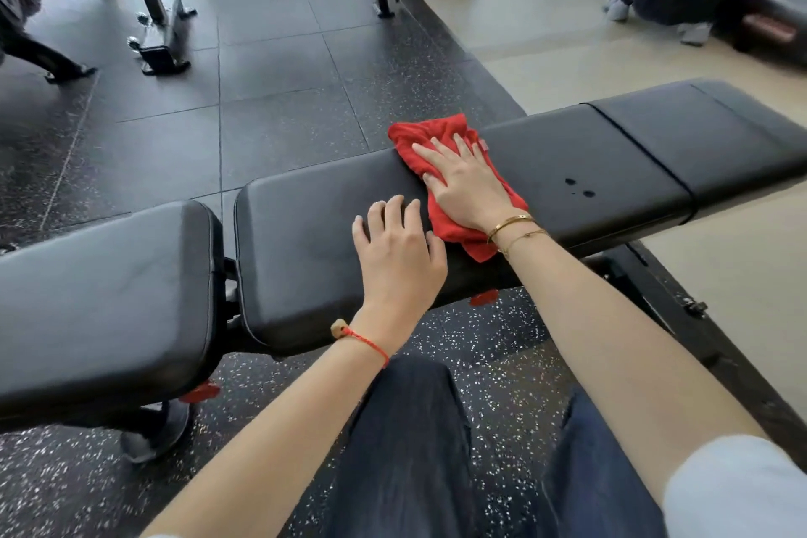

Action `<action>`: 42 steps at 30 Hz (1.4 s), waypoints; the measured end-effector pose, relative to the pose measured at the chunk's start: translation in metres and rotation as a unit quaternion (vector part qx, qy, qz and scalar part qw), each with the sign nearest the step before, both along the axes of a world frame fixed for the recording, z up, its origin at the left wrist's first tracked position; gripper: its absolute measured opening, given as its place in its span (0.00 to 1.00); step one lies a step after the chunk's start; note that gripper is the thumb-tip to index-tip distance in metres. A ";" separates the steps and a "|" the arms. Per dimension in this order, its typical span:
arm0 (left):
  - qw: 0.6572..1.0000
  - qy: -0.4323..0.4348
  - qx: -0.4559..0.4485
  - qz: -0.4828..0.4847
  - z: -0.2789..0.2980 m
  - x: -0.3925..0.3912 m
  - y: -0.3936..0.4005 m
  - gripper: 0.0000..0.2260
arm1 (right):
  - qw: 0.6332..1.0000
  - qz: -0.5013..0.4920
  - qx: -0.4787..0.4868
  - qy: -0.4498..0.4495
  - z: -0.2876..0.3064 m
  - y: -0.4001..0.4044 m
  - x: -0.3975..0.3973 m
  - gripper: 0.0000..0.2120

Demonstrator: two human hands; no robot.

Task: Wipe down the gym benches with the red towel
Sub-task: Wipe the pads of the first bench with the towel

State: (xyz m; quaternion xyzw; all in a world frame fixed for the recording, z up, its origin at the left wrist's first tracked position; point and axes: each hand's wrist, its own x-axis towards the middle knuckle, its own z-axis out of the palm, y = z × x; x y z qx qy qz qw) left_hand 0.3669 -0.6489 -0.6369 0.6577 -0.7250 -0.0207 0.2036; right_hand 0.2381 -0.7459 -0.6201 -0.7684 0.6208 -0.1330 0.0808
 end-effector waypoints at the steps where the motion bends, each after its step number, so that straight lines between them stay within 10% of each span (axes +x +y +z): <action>1: 1.000 0.003 -0.002 0.003 0.000 -0.003 0.001 0.22 | 1.000 0.002 -0.002 0.000 -0.001 -0.001 -0.001 0.24; 25: 0.989 0.036 -0.058 0.133 -0.005 -0.078 -0.024 0.14 | 0.998 0.051 0.012 0.032 -0.001 -0.034 -0.148 0.24; 35: 0.988 0.030 -0.073 0.131 -0.001 -0.078 -0.025 0.13 | 0.973 0.226 -0.037 0.012 -0.008 -0.001 -0.145 0.25; 42: 0.988 0.044 -0.077 0.130 -0.003 -0.080 -0.024 0.12 | 0.990 0.137 -0.020 0.026 -0.008 -0.016 -0.219 0.24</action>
